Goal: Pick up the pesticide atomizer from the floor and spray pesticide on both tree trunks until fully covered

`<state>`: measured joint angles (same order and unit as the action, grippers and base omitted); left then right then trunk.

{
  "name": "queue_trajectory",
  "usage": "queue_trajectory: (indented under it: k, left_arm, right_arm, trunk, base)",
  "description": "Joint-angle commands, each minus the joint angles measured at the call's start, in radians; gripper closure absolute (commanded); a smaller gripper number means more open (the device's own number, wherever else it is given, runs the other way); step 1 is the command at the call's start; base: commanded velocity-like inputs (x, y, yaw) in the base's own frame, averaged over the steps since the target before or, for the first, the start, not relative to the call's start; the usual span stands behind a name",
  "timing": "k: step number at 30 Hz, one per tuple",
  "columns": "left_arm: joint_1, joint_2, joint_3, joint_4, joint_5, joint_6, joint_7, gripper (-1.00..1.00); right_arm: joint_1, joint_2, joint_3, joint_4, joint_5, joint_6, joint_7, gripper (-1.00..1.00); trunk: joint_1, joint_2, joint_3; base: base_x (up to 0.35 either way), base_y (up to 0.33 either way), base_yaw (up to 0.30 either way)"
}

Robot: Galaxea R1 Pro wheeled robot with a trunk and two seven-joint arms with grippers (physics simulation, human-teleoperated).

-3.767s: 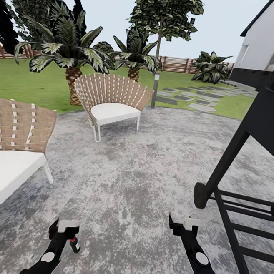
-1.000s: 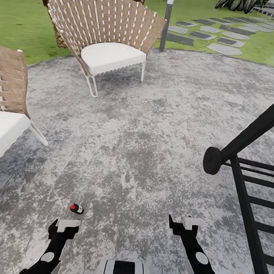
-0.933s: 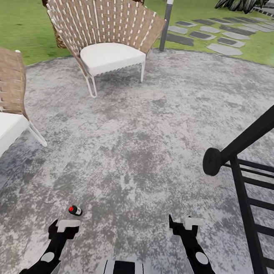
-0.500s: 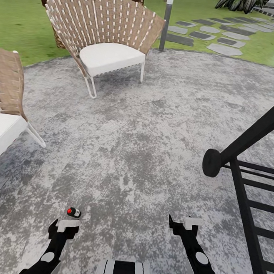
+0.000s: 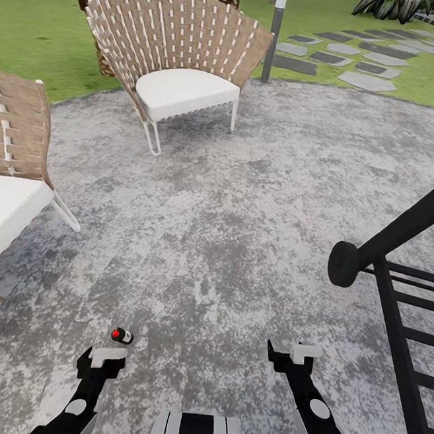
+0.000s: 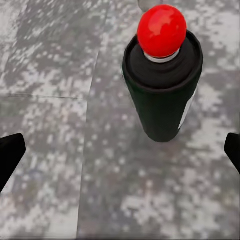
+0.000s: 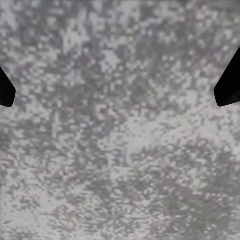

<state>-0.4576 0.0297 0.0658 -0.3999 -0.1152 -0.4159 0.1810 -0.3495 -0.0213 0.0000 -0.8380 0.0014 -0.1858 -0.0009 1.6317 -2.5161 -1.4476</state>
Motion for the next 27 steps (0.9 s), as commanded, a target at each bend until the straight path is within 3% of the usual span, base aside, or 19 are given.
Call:
queue_trajectory:
  k: [1,22,27]
  left_arm:
    - [-0.001,-0.001,0.004,0.001,-0.011,-0.003,0.004,-1.00]
    - [0.000,-0.002,0.005,0.001,-0.011,-0.003,0.009,-1.00]
    - [0.000,-0.004,0.004,0.001,-0.011,-0.003,0.008,-1.00]
  right_arm:
    - [0.000,0.000,0.000,0.000,0.000,-0.003,0.000,-1.00]
    - [0.000,0.000,0.000,0.000,0.000,-0.003,-0.001,-1.00]
    - [0.000,0.000,0.000,0.000,0.000,-0.003,0.000,-1.00]
  trunk:
    - [0.000,0.000,-0.001]
    - [0.000,0.000,-0.001]
    - [0.000,0.000,-0.001]
  base:
    - [0.002,0.000,0.055]
    - [0.021,-0.012,0.005]
    - [0.000,0.000,0.128]
